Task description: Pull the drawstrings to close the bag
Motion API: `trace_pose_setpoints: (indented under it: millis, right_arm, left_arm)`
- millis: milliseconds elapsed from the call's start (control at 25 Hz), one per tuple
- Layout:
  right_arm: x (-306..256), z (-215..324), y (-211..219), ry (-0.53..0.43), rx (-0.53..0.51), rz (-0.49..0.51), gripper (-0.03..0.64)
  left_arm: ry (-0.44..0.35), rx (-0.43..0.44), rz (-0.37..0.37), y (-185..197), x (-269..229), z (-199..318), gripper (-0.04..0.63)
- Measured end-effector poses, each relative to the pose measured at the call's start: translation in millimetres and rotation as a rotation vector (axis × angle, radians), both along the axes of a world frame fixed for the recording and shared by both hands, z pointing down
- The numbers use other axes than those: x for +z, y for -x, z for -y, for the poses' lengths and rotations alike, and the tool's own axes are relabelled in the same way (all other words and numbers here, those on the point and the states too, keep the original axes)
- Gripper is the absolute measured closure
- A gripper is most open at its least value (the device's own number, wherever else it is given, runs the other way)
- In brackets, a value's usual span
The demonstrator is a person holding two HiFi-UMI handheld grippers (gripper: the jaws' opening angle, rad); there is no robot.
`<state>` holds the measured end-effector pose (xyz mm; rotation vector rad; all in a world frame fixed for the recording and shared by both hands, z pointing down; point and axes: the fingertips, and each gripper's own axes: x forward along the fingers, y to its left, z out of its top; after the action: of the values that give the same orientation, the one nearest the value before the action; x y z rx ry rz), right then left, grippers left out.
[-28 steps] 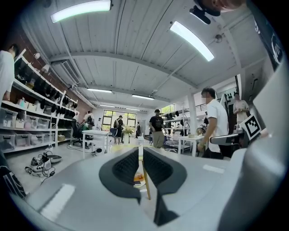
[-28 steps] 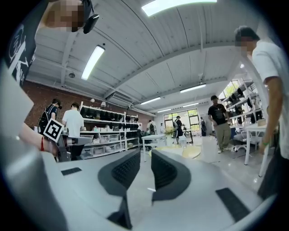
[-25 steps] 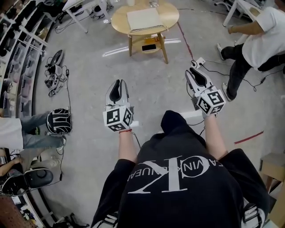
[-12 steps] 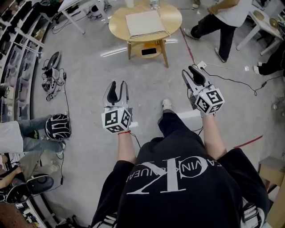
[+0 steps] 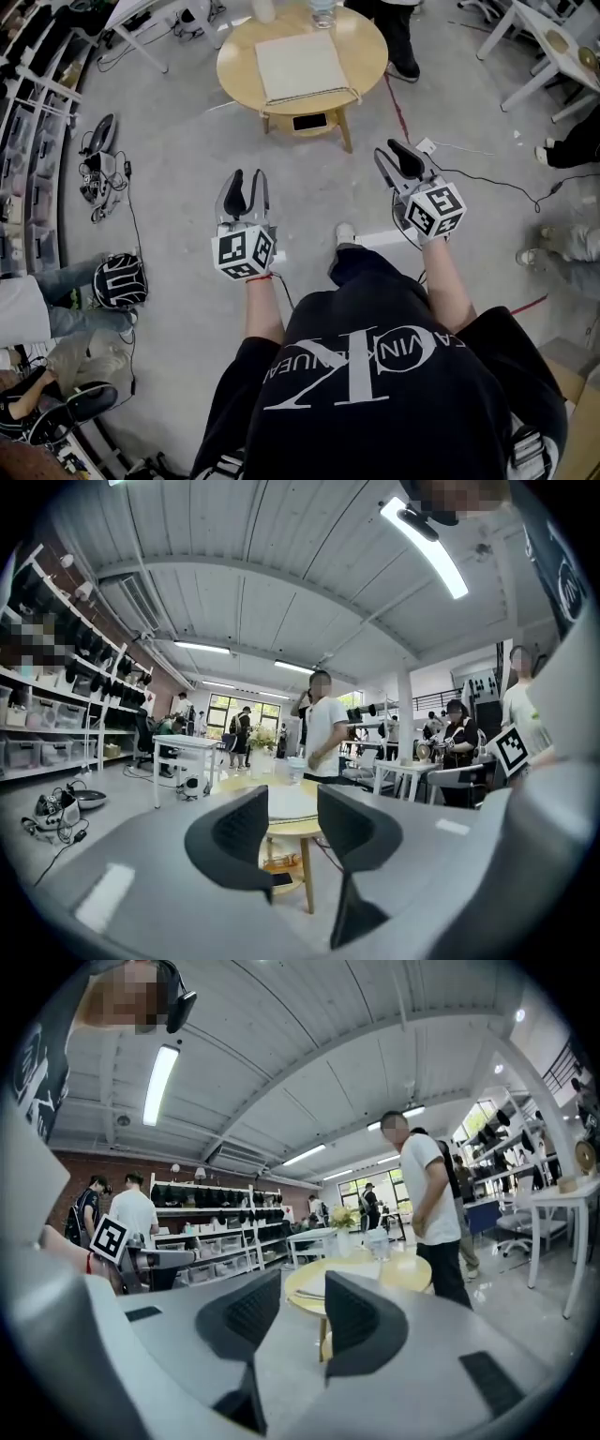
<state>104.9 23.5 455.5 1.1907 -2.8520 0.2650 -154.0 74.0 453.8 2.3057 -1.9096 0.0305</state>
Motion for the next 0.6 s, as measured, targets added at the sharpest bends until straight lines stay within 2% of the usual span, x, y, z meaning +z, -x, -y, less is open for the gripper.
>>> trace_pose_setpoints:
  millis: [360,600]
  right_arm:
    - [19,101,4,0.036,-0.04,-0.028,0.505]
    - [44,148,4,0.1,-0.057,-0.065,0.505]
  left_arm:
    - [0.021,-0.016,-0.007,-2,12,100,0.443]
    - [0.061,-0.029,-0.008,-7,29,141,0.442]
